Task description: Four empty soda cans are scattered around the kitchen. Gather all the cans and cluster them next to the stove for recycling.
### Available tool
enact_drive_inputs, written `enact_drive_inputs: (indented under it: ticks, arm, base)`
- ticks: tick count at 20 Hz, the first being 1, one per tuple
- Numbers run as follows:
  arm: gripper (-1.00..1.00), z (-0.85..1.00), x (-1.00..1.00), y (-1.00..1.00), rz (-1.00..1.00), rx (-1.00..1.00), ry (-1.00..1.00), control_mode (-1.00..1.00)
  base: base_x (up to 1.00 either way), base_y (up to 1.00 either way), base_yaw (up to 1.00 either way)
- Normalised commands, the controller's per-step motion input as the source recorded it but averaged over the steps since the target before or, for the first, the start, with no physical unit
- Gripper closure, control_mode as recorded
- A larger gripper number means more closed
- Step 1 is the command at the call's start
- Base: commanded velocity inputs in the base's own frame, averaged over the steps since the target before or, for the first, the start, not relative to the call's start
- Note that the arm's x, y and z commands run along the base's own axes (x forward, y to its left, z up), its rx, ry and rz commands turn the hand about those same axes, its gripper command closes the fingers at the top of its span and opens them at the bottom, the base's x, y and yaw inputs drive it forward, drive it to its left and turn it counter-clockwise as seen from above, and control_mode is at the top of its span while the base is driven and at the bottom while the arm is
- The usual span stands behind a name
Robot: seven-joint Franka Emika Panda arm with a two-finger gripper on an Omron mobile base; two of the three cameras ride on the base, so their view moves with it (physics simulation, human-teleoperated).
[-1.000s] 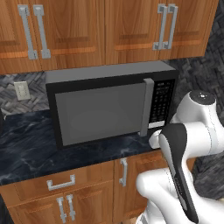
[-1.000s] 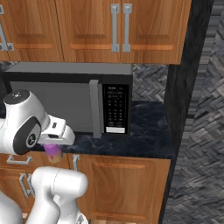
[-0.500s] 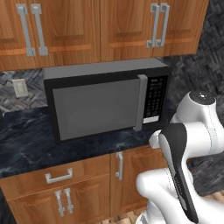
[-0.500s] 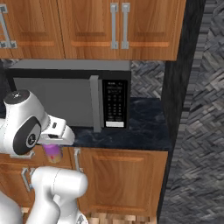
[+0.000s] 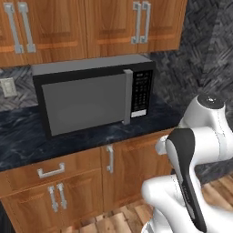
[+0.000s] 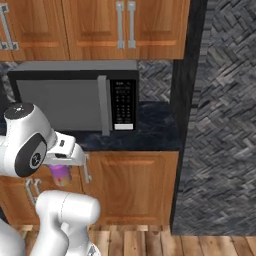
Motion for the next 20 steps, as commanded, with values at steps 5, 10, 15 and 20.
enact_drive_inputs:
  ticks: [5,10,15,20]
  arm:
    - [1.00,0.00,0.00,0.00,0.00,0.00,0.00,1.00]
    - [1.00,0.00,0.00,0.00,0.00,0.00,0.00,1.00]
    - [1.00,0.00,0.00,0.00,0.00,0.00,0.00,1.00]
    - [1.00,0.00,0.00,0.00,0.00,0.00,0.00,1.00]
  base:
    - [-0.38,0.00,-0.34]
    - [-0.27,0.00,-0.37]
    - [-0.21,0.00,-0.39]
    - [-0.14,0.00,-0.38]
